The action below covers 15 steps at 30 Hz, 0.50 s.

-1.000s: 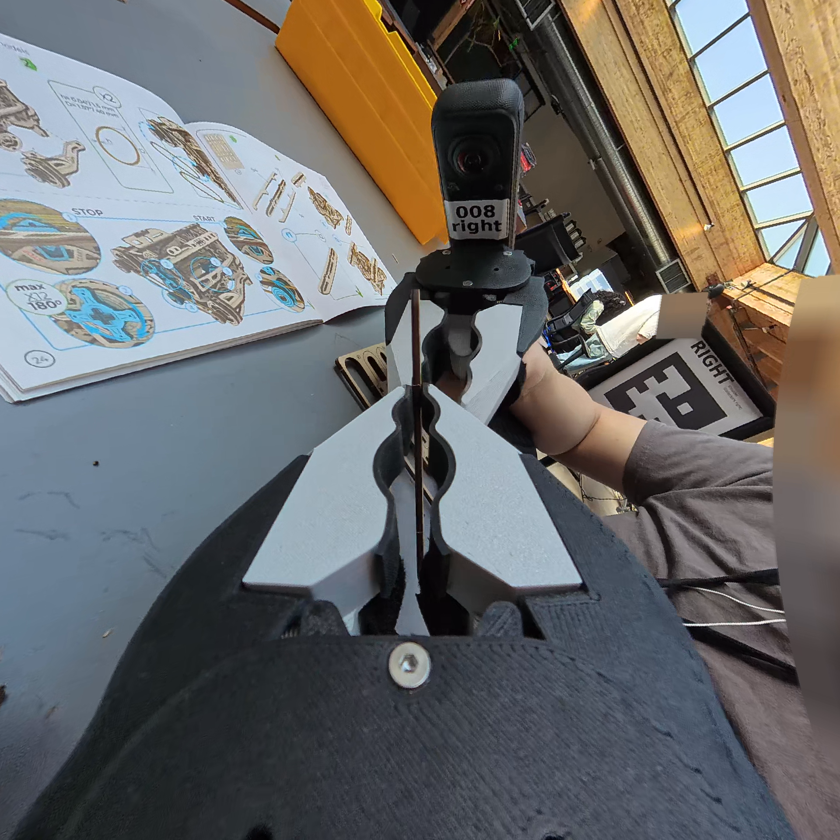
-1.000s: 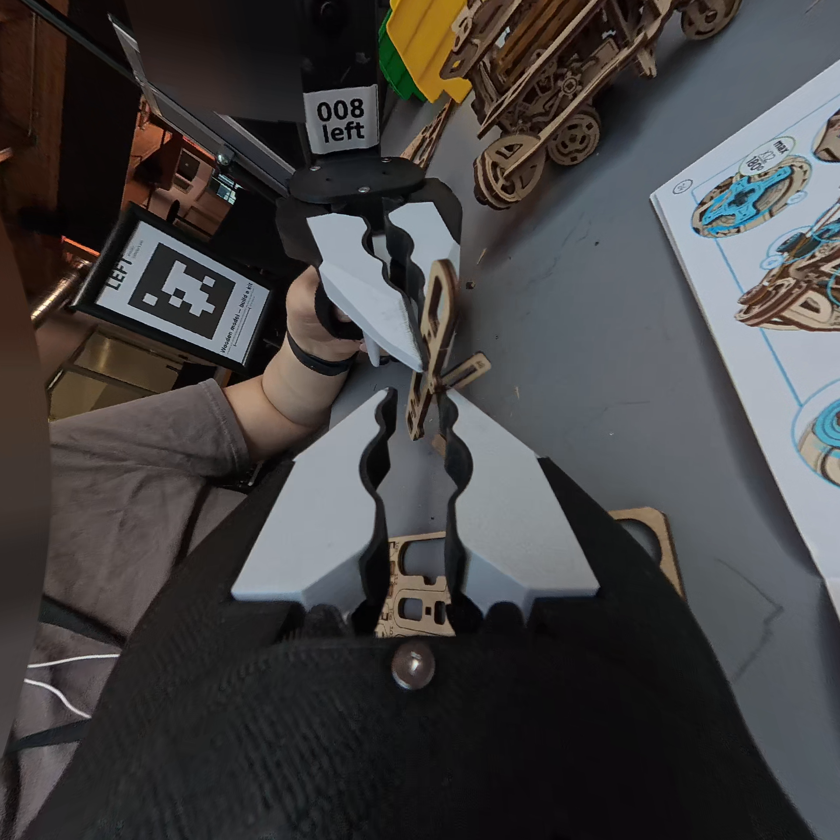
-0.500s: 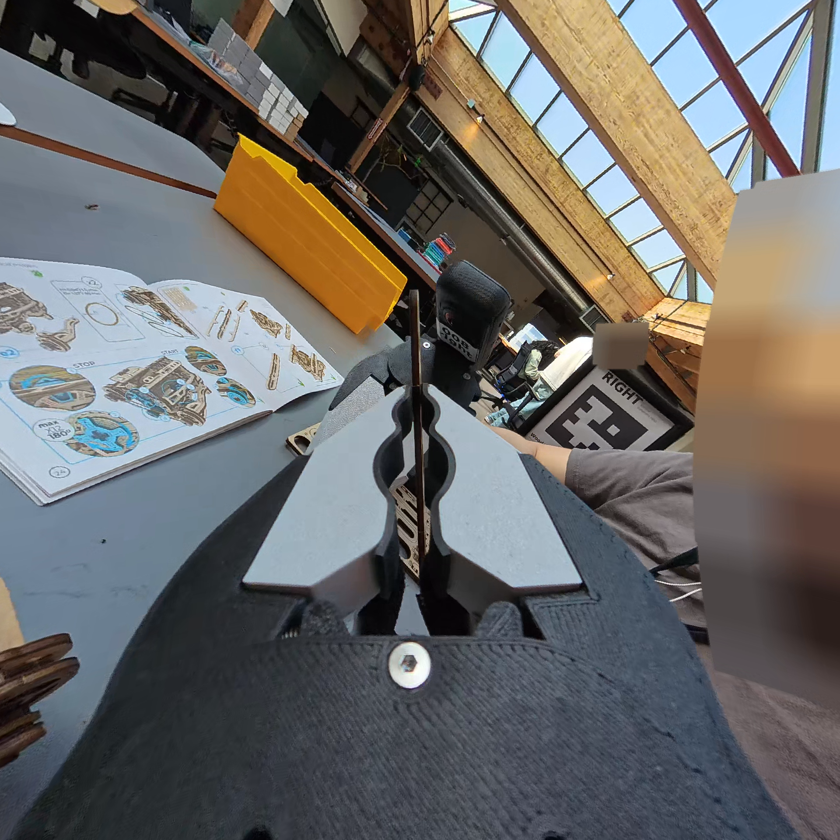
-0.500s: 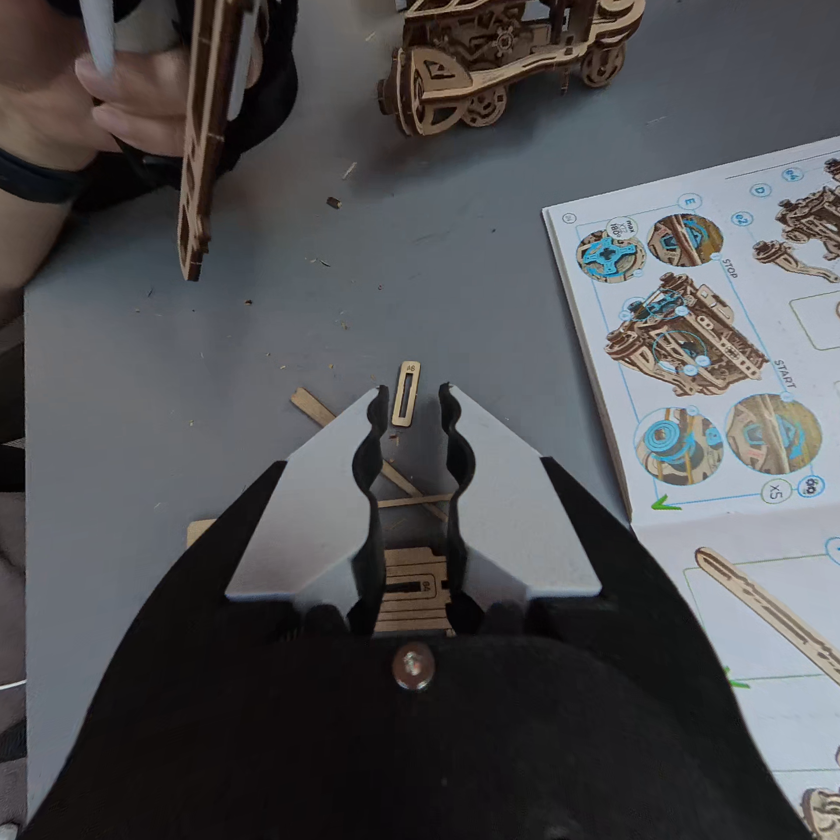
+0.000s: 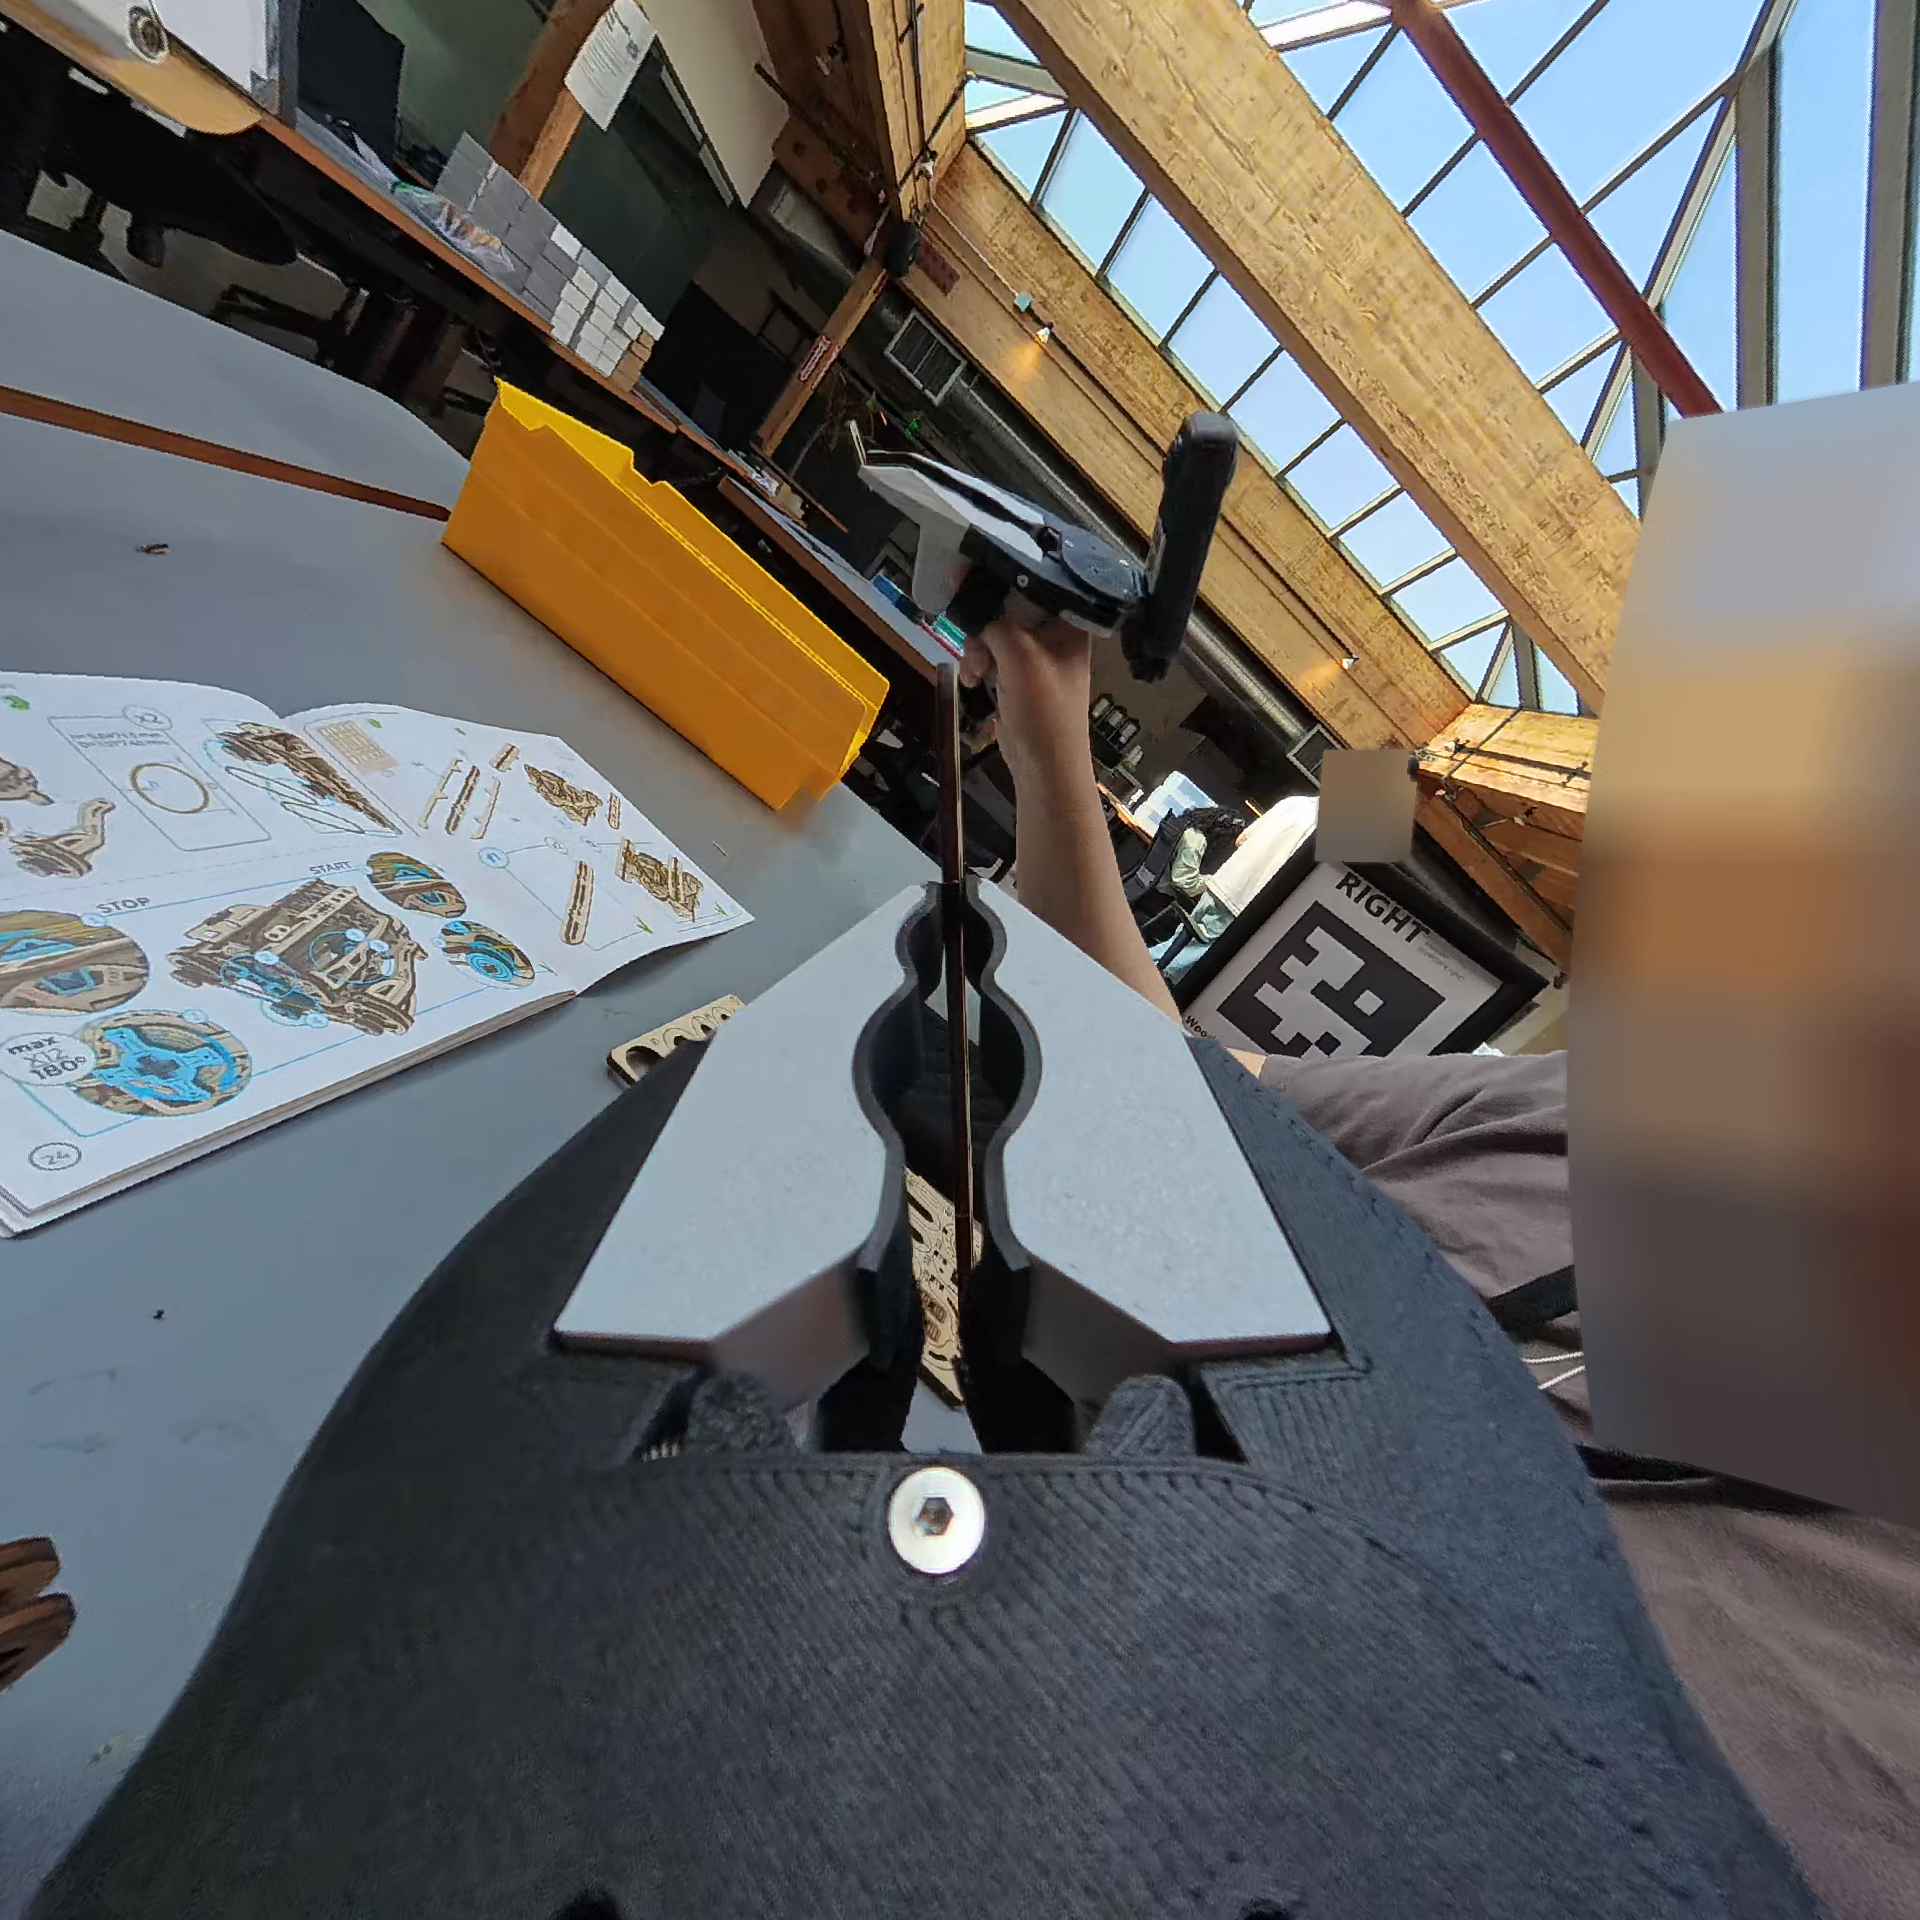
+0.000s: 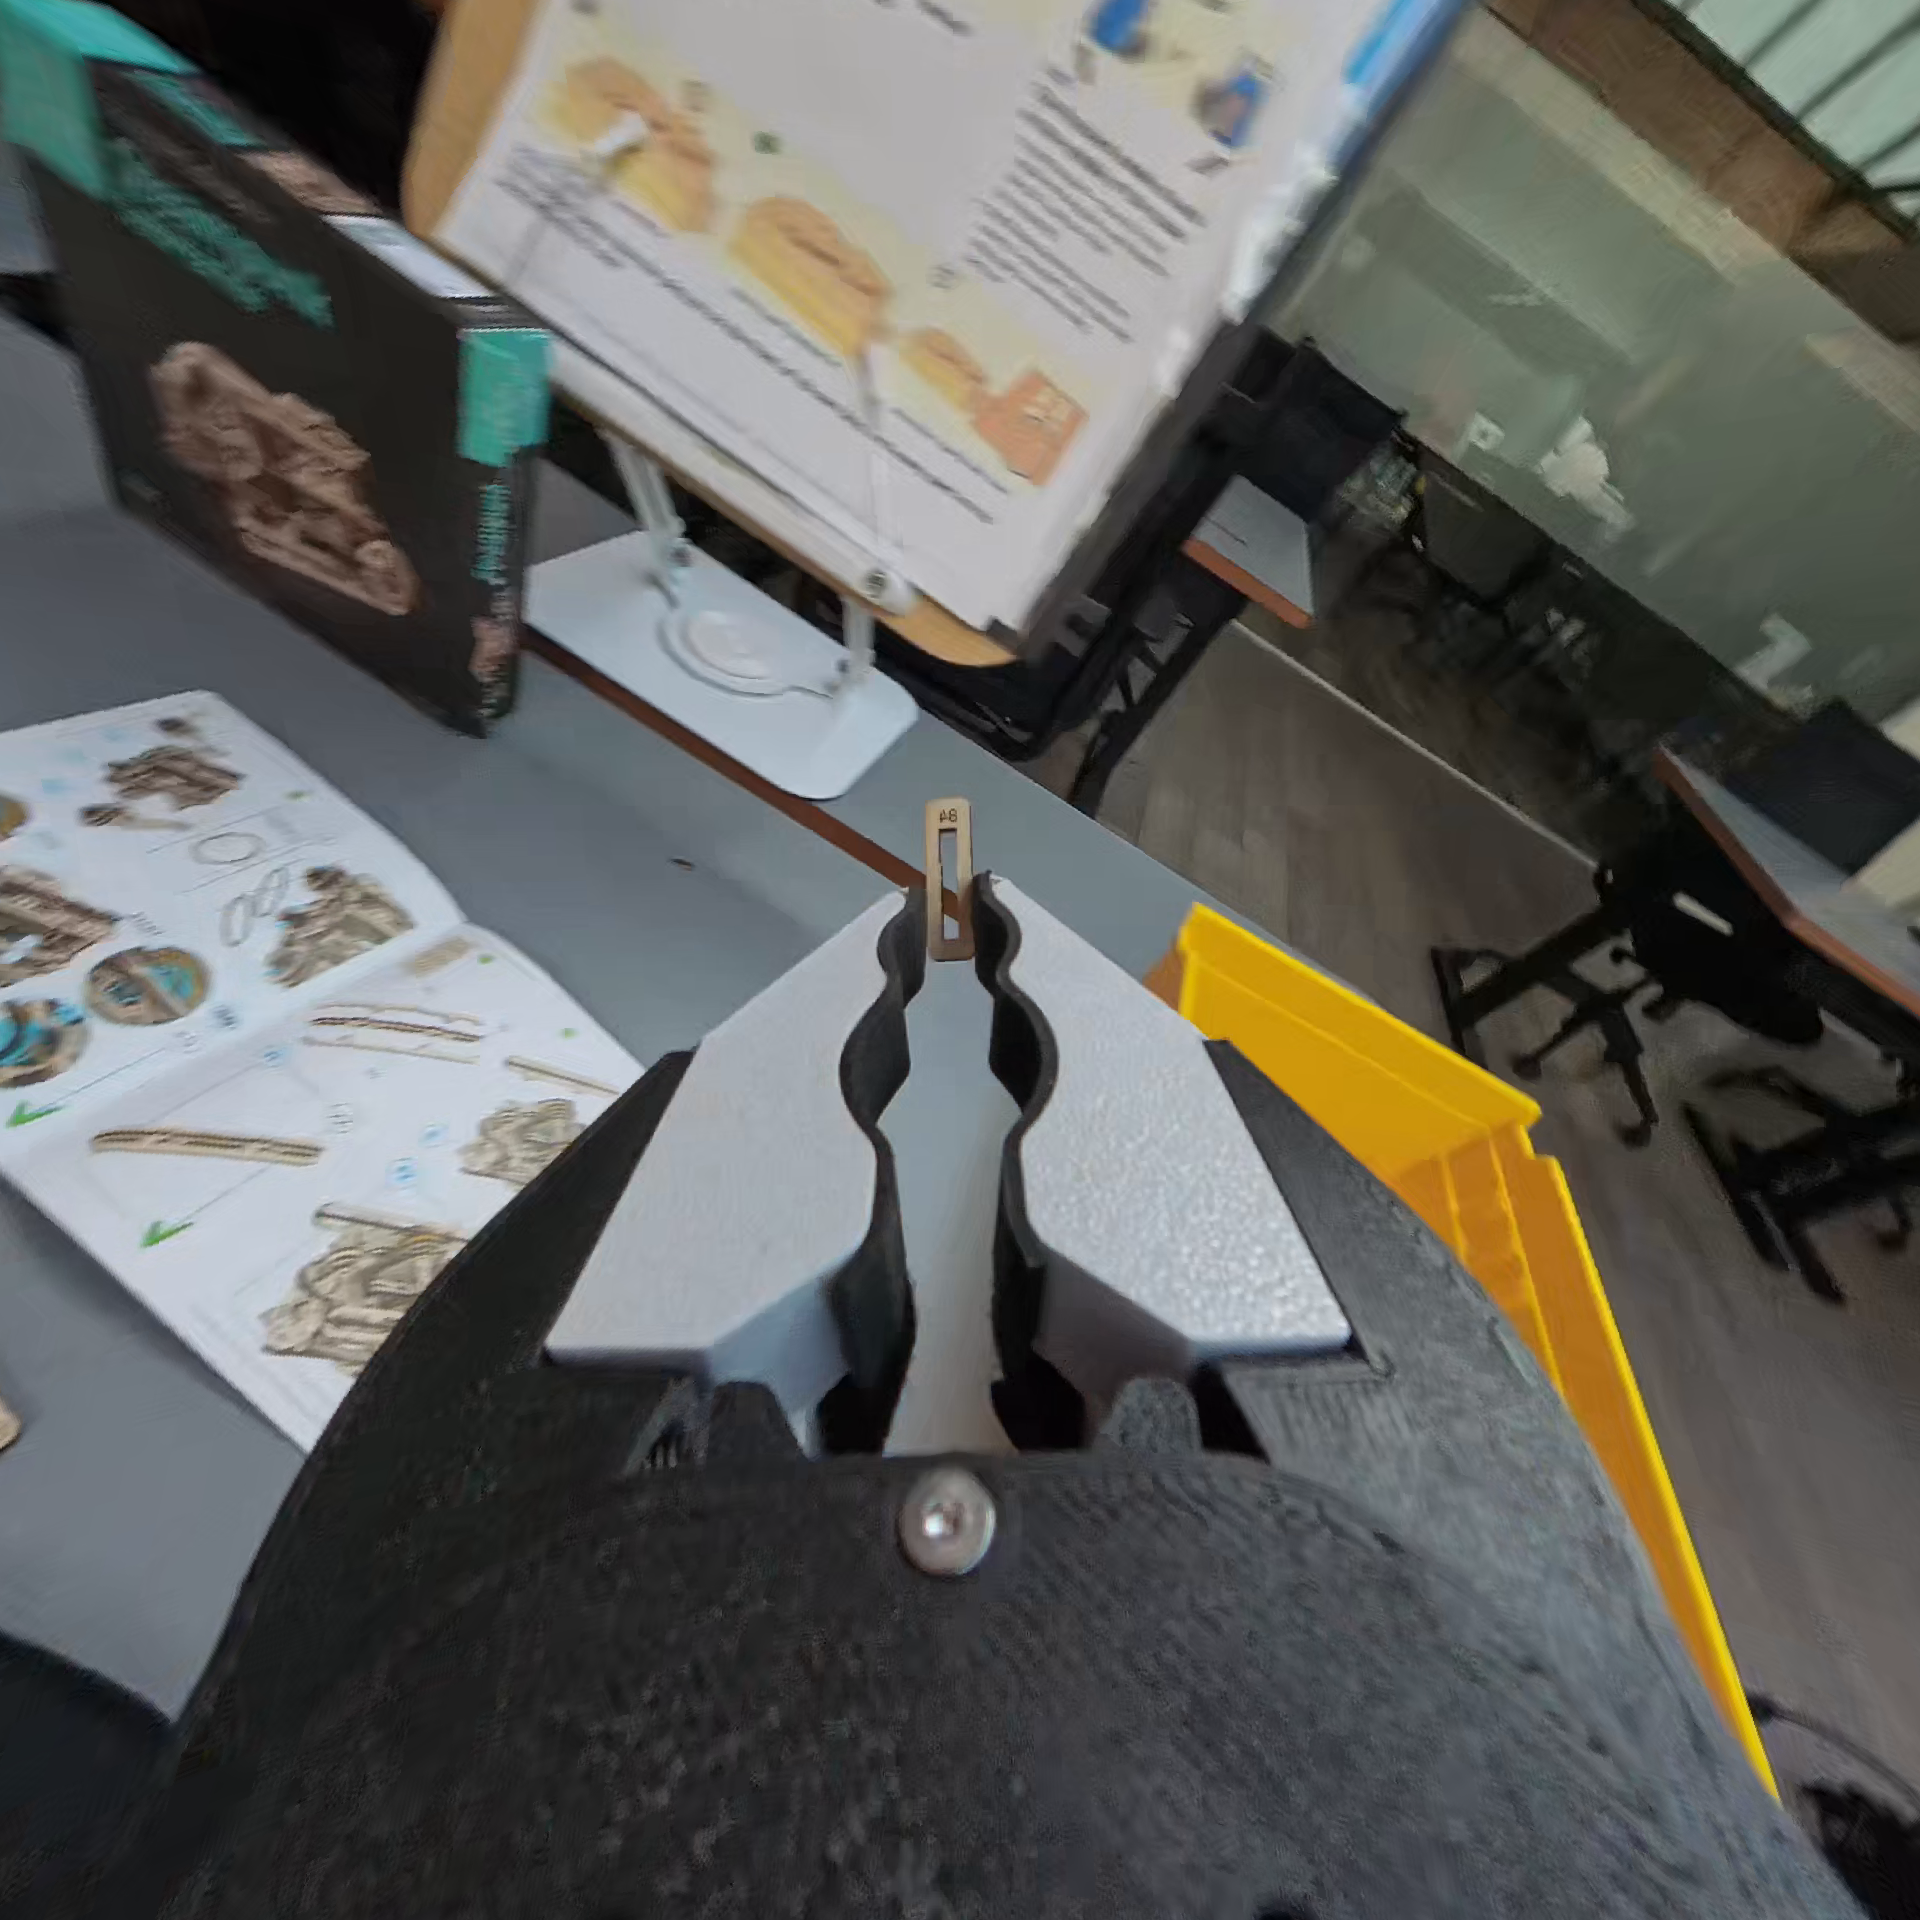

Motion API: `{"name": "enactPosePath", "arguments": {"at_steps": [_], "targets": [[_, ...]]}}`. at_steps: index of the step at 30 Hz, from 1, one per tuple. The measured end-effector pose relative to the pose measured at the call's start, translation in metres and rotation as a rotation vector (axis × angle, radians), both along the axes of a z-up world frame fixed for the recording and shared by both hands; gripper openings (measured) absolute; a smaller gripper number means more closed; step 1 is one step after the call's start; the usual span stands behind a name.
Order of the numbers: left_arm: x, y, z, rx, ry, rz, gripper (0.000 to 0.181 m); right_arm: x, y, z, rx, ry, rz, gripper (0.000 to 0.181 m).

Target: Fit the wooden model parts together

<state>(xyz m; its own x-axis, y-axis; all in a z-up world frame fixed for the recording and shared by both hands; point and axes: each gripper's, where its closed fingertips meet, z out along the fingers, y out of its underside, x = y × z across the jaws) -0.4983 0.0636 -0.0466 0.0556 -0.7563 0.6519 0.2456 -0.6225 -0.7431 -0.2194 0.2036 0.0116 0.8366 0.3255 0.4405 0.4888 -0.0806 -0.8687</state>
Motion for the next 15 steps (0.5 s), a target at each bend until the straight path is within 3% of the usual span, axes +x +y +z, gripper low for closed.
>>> {"name": "enactPosePath", "arguments": {"at_steps": [1,3,4,6,10,13,15], "targets": [[0.002,-0.001,0.0,0.0,0.001,-0.007,0.0,0.055,0.009,0.006,-0.035,0.115,-0.098,0.006],[0.007,-0.003,-0.004,-0.009,0.01,-0.026,0.0,0.145,0.019,-0.011,-0.137,0.281,-0.252,0.006],[0.01,-0.004,-0.006,-0.016,0.017,-0.037,0.0,0.178,0.021,-0.031,-0.21,0.32,-0.312,0.006],[0.016,-0.005,-0.013,-0.029,0.036,-0.053,0.0,0.21,0.023,-0.074,-0.354,0.36,-0.351,0.006],[0.023,-0.005,-0.024,-0.053,0.066,-0.07,0.0,0.232,0.024,-0.134,-0.551,0.351,-0.384,0.007],[0.026,-0.004,-0.032,-0.072,0.085,-0.079,0.0,0.221,0.024,-0.141,-0.592,0.412,-0.316,0.007],[0.028,-0.004,-0.034,-0.079,0.09,-0.086,0.0,0.192,0.021,-0.124,-0.584,0.583,-0.116,0.007]]}}
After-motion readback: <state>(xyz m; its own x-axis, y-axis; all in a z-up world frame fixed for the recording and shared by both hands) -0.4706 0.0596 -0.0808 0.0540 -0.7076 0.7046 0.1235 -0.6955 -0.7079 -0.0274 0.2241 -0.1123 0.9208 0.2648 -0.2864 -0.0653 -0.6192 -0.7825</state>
